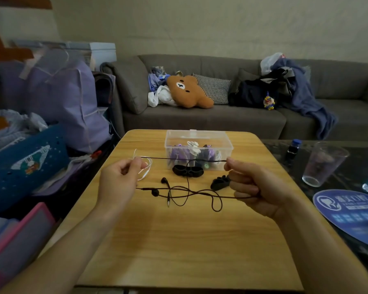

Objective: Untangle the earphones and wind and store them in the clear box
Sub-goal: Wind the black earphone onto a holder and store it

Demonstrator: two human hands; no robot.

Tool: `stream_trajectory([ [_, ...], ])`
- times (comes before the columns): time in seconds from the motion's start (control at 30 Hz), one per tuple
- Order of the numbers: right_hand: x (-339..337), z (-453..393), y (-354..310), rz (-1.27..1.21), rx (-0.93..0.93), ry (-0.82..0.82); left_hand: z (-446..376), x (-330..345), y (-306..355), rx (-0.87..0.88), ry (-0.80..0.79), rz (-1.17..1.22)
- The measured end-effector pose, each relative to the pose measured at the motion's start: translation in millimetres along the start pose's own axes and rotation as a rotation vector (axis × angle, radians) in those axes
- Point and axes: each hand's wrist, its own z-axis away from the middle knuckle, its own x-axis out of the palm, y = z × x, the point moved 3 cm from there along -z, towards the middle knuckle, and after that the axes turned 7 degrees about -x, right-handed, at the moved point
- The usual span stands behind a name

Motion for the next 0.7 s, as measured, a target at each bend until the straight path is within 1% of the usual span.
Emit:
stream_trajectory([
  [0.07,3.7,-1.5,0.0,0.061,-0.051,0.002,-0.4,3.8,-0.7,-0.027,-0.04,-0.04],
  [0.13,11.8,-2.9,1.3,0.101,-0.085,-0.028,4.3,9.6,2.9,0.016,-0.093,-0.086],
  [0.17,17.1,-3.5,2.9,0.109,-0.096,-0.057,9.9,15.1,7.7,0.074,-0.156,-0.098],
  [0.23,29.6,-4.5,7.2,0.107,-0.104,-0.12,29.5,28.5,21.2,0.177,-0.368,-0.088],
  [0.3,41.2,-5.4,11.7,0.097,-0.109,-0.175,46.9,42.3,27.6,0.206,-0.574,-0.043],
  [0.33,45.8,-5.3,13.1,0.096,-0.108,-0.201,51.3,46.4,28.1,0.207,-0.633,-0.012],
  [0.37,48.8,-4.7,13.2,0.093,-0.103,-0.225,53.2,48.0,28.0,0.204,-0.652,0.012],
  [0.43,48.2,-3.1,9.5,0.102,-0.092,-0.259,47.3,43.3,27.0,0.166,-0.623,0.015],
  [0.47,43.5,-2.2,6.8,0.127,-0.087,-0.263,39.9,37.9,24.2,0.137,-0.567,-0.006],
  [0.57,22.2,1.0,-1.7,0.27,-0.1,-0.243,11.5,11.8,16.2,0.1,-0.285,0.001],
  [0.6,15.5,2.8,-3.4,0.329,-0.12,-0.228,5.1,4.2,13.6,0.099,-0.224,0.024],
  [0.67,8.0,4.5,-6.1,0.462,-0.204,-0.134,0.1,-1.6,10.2,0.085,-0.215,0.072],
  [0.7,6.3,3.4,-7.1,0.549,-0.269,-0.04,0.3,-0.6,9.9,0.065,-0.24,0.113],
])
